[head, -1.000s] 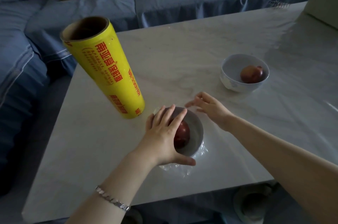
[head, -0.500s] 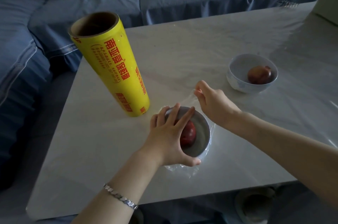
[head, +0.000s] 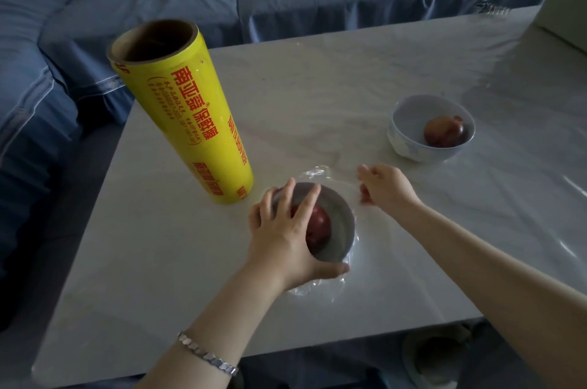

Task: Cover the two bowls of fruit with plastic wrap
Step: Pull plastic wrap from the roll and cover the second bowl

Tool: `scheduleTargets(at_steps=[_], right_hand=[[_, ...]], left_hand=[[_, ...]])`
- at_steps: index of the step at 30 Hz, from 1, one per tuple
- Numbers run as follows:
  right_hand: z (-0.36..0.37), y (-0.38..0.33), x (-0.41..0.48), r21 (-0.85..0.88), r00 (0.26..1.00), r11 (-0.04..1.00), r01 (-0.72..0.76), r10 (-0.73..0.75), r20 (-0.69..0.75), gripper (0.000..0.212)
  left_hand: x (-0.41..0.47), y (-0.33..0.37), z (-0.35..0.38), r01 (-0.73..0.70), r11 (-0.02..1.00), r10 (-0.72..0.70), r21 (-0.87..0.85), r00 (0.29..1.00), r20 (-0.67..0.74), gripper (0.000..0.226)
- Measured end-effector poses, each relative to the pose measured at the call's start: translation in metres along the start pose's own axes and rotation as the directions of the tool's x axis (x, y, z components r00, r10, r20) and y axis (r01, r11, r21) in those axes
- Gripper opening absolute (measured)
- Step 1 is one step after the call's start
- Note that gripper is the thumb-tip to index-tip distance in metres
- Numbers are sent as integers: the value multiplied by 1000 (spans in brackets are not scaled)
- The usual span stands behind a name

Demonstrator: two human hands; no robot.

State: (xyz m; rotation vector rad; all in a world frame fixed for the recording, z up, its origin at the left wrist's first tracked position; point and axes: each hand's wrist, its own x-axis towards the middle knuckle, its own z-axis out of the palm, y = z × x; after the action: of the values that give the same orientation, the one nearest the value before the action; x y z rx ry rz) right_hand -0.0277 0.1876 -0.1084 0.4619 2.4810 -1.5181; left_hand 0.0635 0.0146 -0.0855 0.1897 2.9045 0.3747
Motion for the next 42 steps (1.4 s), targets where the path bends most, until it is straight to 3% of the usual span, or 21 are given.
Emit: scheduleTargets(at_steps=[2,5,8,11,17,23,27,29,34,38,42], right_hand=[[-11,5,-16,112,989,984,-136,129,74,37],[-10,11,-47,114,918,951,-289,241,314,42],[4,11,-54,68,914,970,-233,194,357,40],[13,5,-45,44,948,995,-94,76,310,34],[19,-6,-27,46,937,997,58,-70,342,26],[24,-4,-27,175,984,975,137,-154,89,25],[19,-12,-34,216,988,972,97,-120,93,25],[12,-20,-35,151,984,984,97,-118,137,25],[-11,-29,-45,-255,930,899,356,-313,194,17],[-23,-22,-42,-306,917,866,394,-350,192,16],[-16,-1,-28,-308,939,887,343,-312,147,17]], left_hand=[[-1,9,4,125,990,-128,-60,990,-54,119],[-3,26,9,265,953,-282,-144,953,-114,119],[-6,35,7,336,921,-356,-195,931,-76,121],[-9,26,-1,309,931,-312,-195,950,13,124],[-11,-5,-10,60,992,-57,-108,998,24,130],[-1,-6,0,-77,997,77,31,997,-12,123],[-1,-9,6,-87,996,88,10,994,-70,116],[-2,-10,6,-79,997,78,-13,995,-68,115],[-3,-11,5,-100,995,100,-3,994,-51,112],[1,-8,2,-109,994,109,21,994,-5,110],[0,-8,4,-99,995,100,30,994,-33,112]])
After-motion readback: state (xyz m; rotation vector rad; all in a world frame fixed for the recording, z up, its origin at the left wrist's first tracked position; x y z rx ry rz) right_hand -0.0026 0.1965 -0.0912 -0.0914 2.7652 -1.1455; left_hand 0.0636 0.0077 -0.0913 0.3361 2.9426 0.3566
